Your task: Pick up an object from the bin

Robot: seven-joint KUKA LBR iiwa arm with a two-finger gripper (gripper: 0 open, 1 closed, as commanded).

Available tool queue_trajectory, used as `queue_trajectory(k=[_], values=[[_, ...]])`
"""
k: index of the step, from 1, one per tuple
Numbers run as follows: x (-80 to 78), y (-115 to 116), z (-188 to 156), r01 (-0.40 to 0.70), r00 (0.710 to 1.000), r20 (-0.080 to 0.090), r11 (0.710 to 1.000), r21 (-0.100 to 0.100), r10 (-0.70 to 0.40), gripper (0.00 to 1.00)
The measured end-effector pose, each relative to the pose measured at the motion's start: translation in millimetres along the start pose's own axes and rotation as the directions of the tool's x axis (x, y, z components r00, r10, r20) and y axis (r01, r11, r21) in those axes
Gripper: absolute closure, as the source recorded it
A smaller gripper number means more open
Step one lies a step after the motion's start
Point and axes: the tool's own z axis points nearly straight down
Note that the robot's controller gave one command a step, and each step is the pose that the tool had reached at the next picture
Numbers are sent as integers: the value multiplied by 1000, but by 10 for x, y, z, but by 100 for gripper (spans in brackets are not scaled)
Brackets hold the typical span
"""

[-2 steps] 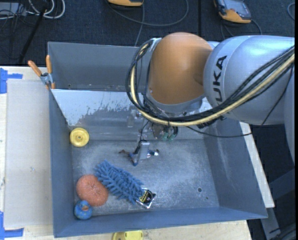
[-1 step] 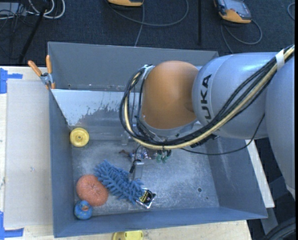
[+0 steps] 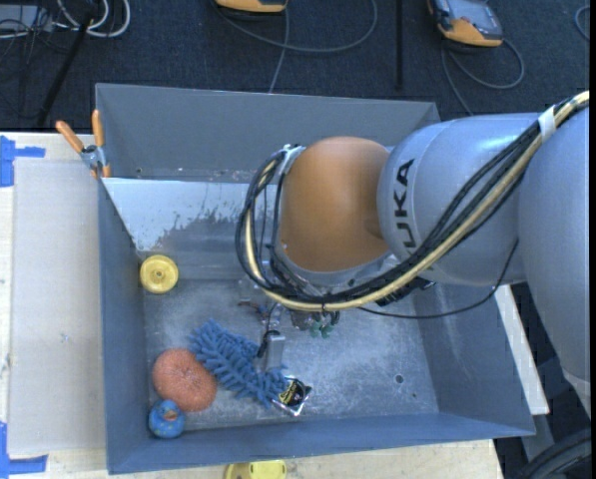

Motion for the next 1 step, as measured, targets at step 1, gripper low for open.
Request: queue_trajectory(k=[1], values=[[-48, -248, 197, 62, 998, -4, 998, 1, -62, 0]])
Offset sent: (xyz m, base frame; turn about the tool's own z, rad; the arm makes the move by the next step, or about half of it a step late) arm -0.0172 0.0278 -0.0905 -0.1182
